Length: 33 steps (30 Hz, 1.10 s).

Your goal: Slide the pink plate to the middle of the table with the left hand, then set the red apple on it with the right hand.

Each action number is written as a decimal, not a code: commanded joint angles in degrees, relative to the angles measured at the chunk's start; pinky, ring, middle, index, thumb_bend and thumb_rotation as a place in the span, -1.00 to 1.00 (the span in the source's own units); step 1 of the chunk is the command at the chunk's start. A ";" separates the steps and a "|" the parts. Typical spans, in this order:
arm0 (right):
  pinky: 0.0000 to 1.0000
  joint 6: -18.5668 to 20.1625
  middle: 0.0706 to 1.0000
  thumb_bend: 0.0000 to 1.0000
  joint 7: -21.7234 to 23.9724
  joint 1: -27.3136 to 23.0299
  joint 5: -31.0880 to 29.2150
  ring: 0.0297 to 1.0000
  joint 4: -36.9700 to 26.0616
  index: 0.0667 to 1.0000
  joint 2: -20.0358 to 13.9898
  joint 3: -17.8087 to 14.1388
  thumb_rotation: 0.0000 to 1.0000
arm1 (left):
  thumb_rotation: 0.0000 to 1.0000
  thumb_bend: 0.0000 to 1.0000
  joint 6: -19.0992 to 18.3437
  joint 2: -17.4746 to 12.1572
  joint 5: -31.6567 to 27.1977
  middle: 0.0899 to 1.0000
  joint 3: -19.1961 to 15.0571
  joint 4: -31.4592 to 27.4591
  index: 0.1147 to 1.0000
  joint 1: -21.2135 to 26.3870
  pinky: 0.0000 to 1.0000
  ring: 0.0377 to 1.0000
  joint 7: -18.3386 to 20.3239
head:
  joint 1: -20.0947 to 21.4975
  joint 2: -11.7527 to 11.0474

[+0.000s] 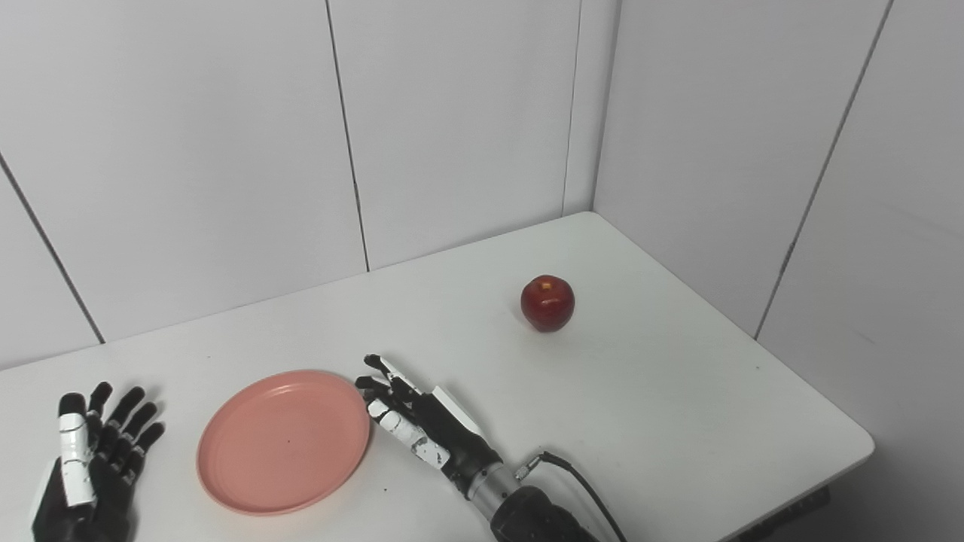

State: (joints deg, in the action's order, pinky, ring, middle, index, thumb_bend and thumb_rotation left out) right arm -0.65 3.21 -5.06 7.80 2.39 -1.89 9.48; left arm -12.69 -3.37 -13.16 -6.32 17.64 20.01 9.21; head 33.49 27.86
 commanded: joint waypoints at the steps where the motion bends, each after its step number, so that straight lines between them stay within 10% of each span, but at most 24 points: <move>1: 0.79 -3.13 0.77 0.71 -0.12 0.80 -0.45 0.76 2.11 0.93 0.07 -0.28 0.93 | 1.00 0.31 -5.64 0.49 0.15 0.83 0.74 0.88 1.00 -2.03 0.84 0.82 -1.08 | -0.04 0.01; 13: 0.81 -12.40 0.70 0.54 -6.80 2.73 0.36 0.72 -2.25 0.87 2.76 -5.36 0.83 | 1.00 0.16 -7.52 2.12 -0.39 0.90 1.93 -2.68 1.00 -3.15 0.99 0.93 -0.68 | -1.40 -0.71; 33: 0.81 -5.85 0.80 0.70 -9.91 -3.80 17.86 0.80 -11.91 0.87 -4.49 -8.90 0.85 | 1.00 0.17 -5.31 2.80 -0.18 0.84 2.79 -1.38 1.00 -3.03 0.94 0.87 -0.85 | -3.10 -1.32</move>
State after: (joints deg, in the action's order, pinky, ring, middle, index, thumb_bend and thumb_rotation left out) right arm -6.67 -5.46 -5.62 23.43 -7.04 -5.07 1.10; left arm -15.39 -1.25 -13.70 -4.58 13.47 18.12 8.38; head 30.41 26.46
